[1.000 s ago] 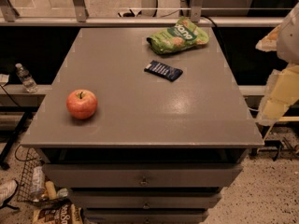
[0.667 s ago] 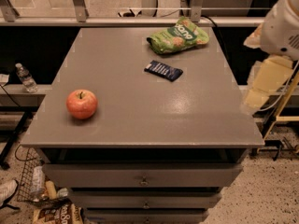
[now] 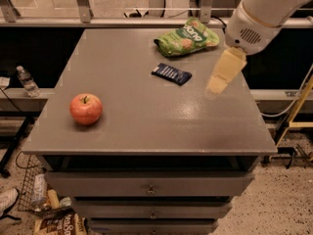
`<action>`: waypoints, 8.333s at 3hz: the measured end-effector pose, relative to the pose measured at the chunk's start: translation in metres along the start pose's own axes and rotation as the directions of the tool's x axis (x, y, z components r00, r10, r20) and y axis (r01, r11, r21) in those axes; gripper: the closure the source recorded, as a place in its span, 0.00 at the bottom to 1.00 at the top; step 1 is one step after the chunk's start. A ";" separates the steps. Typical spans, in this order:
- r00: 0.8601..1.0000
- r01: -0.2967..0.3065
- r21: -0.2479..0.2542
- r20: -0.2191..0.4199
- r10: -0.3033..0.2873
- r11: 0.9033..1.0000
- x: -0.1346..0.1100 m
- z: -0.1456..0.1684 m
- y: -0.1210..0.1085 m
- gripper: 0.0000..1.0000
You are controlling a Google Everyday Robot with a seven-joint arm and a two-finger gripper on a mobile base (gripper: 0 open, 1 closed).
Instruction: Move rxbar blueberry near apple
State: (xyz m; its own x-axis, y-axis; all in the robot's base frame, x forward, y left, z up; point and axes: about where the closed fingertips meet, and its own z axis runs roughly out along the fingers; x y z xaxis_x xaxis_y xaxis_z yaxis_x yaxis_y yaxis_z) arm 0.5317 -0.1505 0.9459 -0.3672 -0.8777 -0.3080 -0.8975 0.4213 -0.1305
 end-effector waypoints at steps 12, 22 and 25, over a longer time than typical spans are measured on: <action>0.984 -0.161 -0.019 0.077 0.162 0.987 -0.110 0.171 -0.098 0.88; 0.852 0.447 -0.186 0.388 -0.352 0.875 -0.172 0.153 0.108 0.83; 0.848 0.453 -0.184 0.392 -0.358 0.872 -0.173 0.153 0.113 0.14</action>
Offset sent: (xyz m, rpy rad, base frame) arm 0.0952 0.0550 -0.0608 0.0494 0.0221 -0.1536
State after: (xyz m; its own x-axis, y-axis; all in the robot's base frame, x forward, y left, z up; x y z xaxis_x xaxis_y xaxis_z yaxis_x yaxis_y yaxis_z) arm 0.5314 0.0837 0.8406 0.1056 -0.8051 -0.5837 -0.9942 -0.0726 -0.0796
